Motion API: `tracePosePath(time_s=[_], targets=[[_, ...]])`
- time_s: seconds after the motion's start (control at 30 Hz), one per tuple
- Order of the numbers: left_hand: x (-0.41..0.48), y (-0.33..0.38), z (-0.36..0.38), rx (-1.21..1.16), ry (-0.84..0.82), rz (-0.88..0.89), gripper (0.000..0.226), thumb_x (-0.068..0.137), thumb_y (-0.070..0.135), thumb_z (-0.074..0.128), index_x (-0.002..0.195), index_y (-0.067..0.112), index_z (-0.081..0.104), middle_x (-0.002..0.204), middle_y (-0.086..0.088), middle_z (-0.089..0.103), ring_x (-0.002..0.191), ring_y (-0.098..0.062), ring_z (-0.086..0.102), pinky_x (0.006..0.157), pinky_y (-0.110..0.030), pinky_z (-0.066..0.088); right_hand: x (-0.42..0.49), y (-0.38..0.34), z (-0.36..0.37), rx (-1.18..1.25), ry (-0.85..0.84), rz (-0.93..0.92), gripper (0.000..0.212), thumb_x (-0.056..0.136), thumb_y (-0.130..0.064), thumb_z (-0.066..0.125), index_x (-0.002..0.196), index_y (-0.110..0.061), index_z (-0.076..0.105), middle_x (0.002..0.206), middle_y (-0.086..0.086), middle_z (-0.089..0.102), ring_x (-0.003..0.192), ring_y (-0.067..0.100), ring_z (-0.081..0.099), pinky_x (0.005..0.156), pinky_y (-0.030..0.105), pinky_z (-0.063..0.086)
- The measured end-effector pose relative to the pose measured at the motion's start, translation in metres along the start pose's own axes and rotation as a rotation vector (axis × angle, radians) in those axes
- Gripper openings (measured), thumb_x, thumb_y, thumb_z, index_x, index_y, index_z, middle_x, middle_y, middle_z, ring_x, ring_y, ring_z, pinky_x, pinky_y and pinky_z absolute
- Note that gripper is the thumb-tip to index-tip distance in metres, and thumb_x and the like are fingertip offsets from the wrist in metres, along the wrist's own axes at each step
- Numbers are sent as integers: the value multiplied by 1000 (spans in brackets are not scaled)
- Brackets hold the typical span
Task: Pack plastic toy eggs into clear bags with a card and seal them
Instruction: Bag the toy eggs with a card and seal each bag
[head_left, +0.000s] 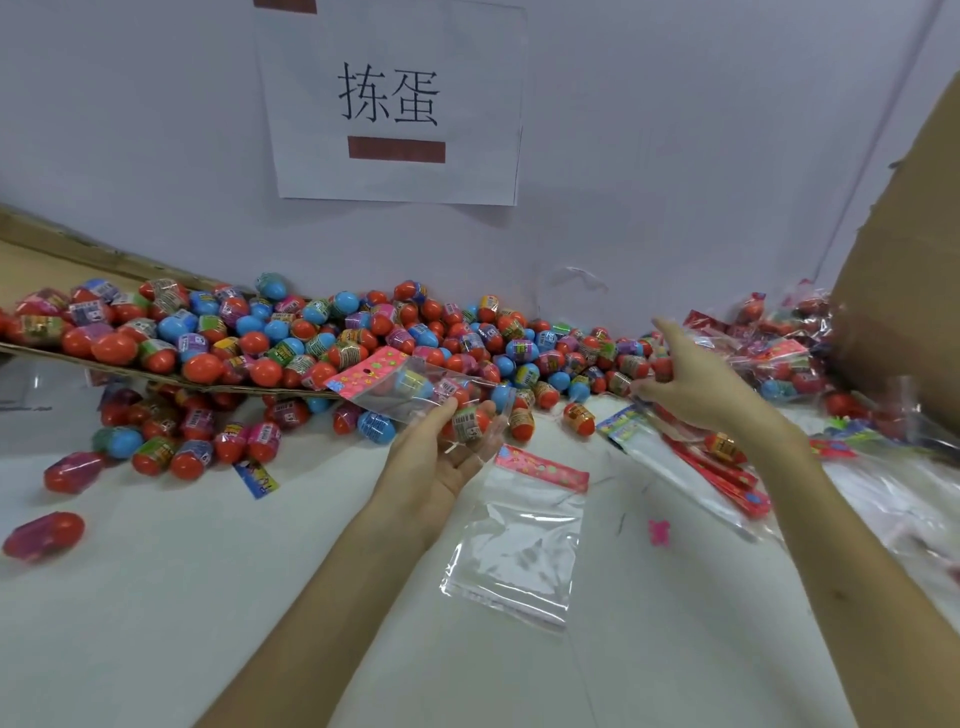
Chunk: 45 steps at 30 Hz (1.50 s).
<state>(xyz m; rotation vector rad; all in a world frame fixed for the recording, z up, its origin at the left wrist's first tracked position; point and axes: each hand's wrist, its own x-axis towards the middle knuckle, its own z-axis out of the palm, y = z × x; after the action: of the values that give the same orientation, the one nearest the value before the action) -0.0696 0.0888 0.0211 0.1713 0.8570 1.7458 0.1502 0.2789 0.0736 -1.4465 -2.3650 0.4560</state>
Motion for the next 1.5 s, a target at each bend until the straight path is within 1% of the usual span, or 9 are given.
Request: tracePosePath(time_s=[0.07, 0.23, 0.33, 0.43, 0.63, 0.93, 1.17, 1.33, 1.5], targets=[[0, -1, 0, 2, -3, 1, 36, 104, 15, 58, 137, -1, 56, 111, -21, 76, 93, -31, 78, 70, -37, 66, -3, -5, -6, 82, 5, -23, 87, 97, -28, 68, 163, -26, 11, 84, 9, 66, 64, 16, 57, 58, 28, 44], [0, -2, 0, 13, 7, -4, 37, 105, 16, 58, 138, 0, 56, 113, -20, 76, 98, -31, 77, 76, -38, 65, -24, -22, -29, 216, -340, -72, 43, 98, -32, 65, 138, -43, 55, 94, 1, 70, 60, 16, 62, 51, 24, 52], [0, -2, 0, 17, 2, -5, 37, 105, 16, 58, 137, 0, 56, 114, -21, 76, 100, -32, 77, 78, -39, 65, -36, -31, -31, 805, -474, -145, 29, 98, -30, 60, 124, -20, 68, 85, 12, 69, 53, 19, 63, 44, 21, 50], [0, -1, 1, 8, -8, -6, 37, 105, 17, 57, 138, 1, 56, 115, -21, 75, 104, -33, 75, 84, -41, 63, -42, -44, -8, 1174, -286, -185, 21, 105, -25, 47, 103, -7, 58, 74, 13, 64, 47, 22, 55, 40, 25, 46], [-2, -2, 2, 2, -29, 0, 37, 106, 18, 55, 138, 2, 56, 117, -21, 75, 107, -33, 74, 90, -43, 61, -54, -77, 56, 1183, -200, -118, 17, 83, -21, 51, 97, -14, 43, 79, 6, 50, 54, 12, 40, 49, 25, 35], [0, -2, -1, 71, -11, 43, 36, 106, 23, 55, 134, 2, 61, 123, -22, 72, 108, -31, 73, 87, -39, 63, -77, -85, 91, 732, 231, -417, 21, 88, -25, 76, 109, -25, 70, 108, -3, 62, 92, 14, 65, 75, 23, 56], [-2, -5, 1, 68, -6, 50, 35, 105, 20, 56, 134, 1, 61, 120, -22, 73, 106, -30, 74, 84, -38, 64, -82, -91, 100, 697, 397, -424, 37, 80, -3, 84, 107, -18, 64, 99, 0, 65, 88, 13, 68, 74, 23, 58], [-4, -12, 4, 78, -67, 22, 36, 106, 18, 54, 134, -4, 60, 124, -23, 71, 120, -33, 68, 92, -40, 62, -81, -88, 104, 596, 465, -423, 26, 80, -10, 86, 98, -17, 69, 94, -6, 67, 86, 8, 65, 74, 20, 54], [-4, -10, 2, 33, -64, 20, 34, 106, 16, 54, 135, -1, 59, 121, -22, 73, 112, -31, 73, 81, -37, 64, -80, -87, 104, 550, 419, -419, 14, 86, -9, 80, 97, -14, 74, 97, -6, 66, 84, 7, 62, 68, 15, 48]])
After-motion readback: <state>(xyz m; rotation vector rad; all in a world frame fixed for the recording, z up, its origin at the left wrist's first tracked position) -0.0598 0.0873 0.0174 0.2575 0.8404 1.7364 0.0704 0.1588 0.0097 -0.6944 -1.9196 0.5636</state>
